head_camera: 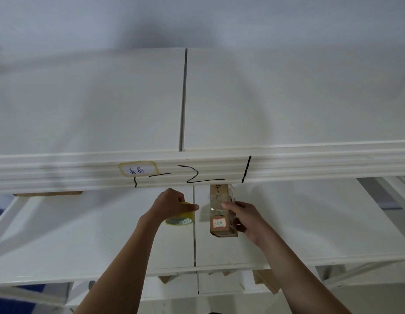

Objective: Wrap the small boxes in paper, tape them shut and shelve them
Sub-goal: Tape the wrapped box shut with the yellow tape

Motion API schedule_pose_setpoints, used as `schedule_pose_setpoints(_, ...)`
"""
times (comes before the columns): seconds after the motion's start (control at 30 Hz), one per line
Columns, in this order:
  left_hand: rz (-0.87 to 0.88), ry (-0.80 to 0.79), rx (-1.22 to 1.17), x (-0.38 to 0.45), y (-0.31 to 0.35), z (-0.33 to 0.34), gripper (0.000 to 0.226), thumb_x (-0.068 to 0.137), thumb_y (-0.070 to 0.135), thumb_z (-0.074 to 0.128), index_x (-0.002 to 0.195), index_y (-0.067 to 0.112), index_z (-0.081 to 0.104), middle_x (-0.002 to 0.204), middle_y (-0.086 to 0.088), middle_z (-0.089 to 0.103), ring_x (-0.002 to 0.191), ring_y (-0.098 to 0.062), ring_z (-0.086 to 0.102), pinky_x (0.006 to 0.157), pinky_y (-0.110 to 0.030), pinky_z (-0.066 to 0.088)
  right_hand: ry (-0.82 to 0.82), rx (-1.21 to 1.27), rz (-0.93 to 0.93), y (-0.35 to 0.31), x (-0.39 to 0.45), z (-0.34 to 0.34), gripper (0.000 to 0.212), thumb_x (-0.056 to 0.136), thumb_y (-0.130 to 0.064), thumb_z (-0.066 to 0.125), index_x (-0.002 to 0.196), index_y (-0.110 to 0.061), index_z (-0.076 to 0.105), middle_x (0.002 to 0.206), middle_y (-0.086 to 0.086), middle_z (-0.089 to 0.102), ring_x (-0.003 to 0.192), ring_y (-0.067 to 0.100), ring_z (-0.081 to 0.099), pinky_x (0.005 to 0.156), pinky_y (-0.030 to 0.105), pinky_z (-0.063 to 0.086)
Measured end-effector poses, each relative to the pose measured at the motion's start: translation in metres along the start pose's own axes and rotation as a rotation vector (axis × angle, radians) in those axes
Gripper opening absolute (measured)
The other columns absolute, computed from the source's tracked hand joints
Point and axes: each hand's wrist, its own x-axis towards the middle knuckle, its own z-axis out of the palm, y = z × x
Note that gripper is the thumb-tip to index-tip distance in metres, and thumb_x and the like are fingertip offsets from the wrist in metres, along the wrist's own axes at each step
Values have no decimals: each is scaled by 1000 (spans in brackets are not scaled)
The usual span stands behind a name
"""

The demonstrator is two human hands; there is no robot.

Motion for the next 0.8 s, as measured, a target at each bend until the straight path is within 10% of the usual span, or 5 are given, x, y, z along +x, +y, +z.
schedule_pose_setpoints(0.17,-13,-9,-33,4,10,8,60,68,64,81,69,6,65,66,-3,58,64,-14,53,61,-27,41,-91,141,-10,3,-1,0,35,88,-29,73,116,-7,73,112,20,73,105,39,70,95,51,56)
schedule_pose_setpoints(0.53,20,12,-11,6,23,21,52,65,62,83,59,18,57,60,5,53,63,-14,52,58,-27,40,-72,138,141,-1,3,9,31,98,-38,59,116,-15,70,117,12,71,113,27,66,108,49,47)
schedule_pose_setpoints(0.67,37,41,93,1,25,25,46,71,61,79,58,25,54,61,6,54,64,-14,55,57,-25,42,-62,-166,97,-3,2,17,52,84,-60,69,116,-18,68,106,2,76,102,19,70,92,36,56)
schedule_pose_setpoints(0.8,90,70,165,-4,34,27,36,74,44,78,58,24,54,63,4,54,68,-18,57,53,-22,36,22,-202,56,-2,3,26,47,80,-40,82,117,-16,67,103,1,74,95,16,70,71,27,58)
